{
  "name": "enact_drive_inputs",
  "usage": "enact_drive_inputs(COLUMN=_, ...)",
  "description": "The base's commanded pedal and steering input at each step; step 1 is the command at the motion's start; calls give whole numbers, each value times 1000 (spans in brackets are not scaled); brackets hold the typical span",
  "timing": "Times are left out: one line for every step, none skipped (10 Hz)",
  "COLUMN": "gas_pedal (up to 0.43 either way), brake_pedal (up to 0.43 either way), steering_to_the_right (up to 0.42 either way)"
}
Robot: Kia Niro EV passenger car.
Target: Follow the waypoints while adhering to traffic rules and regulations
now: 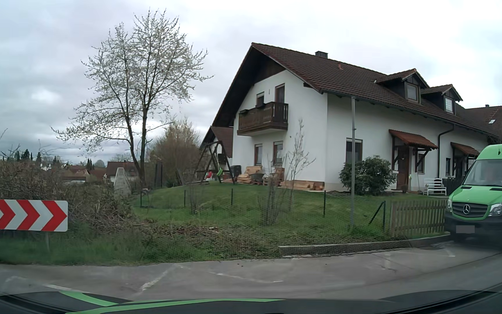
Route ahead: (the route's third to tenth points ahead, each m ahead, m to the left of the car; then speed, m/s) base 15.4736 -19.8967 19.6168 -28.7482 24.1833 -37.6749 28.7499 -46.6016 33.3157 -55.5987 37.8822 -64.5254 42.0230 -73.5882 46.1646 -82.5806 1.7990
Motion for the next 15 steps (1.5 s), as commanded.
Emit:
enact_drive_inputs(gas_pedal=0, brake_pedal=0, steering_to_the_right=627)
enact_drive_inputs(gas_pedal=0, brake_pedal=0, steering_to_the_right=666)
enact_drive_inputs(gas_pedal=0, brake_pedal=0, steering_to_the_right=696)
enact_drive_inputs(gas_pedal=0, brake_pedal=0, steering_to_the_right=725)
enact_drive_inputs(gas_pedal=0, brake_pedal=0, steering_to_the_right=748)
enact_drive_inputs(gas_pedal=0, brake_pedal=0, steering_to_the_right=769)
enact_drive_inputs(gas_pedal=0, brake_pedal=0, steering_to_the_right=784)
enact_drive_inputs(gas_pedal=0, brake_pedal=0, steering_to_the_right=797)
enact_drive_inputs(gas_pedal=0, brake_pedal=0, steering_to_the_right=808)
enact_drive_inputs(gas_pedal=0, brake_pedal=0, steering_to_the_right=808)
enact_drive_inputs(gas_pedal=0, brake_pedal=0, steering_to_the_right=805)
enact_drive_inputs(gas_pedal=0, brake_pedal=0, steering_to_the_right=801)
enact_drive_inputs(gas_pedal=0, brake_pedal=0, steering_to_the_right=794)
enact_drive_inputs(gas_pedal=0, brake_pedal=0, steering_to_the_right=790)
enact_drive_inputs(gas_pedal=0, brake_pedal=0, steering_to_the_right=791)
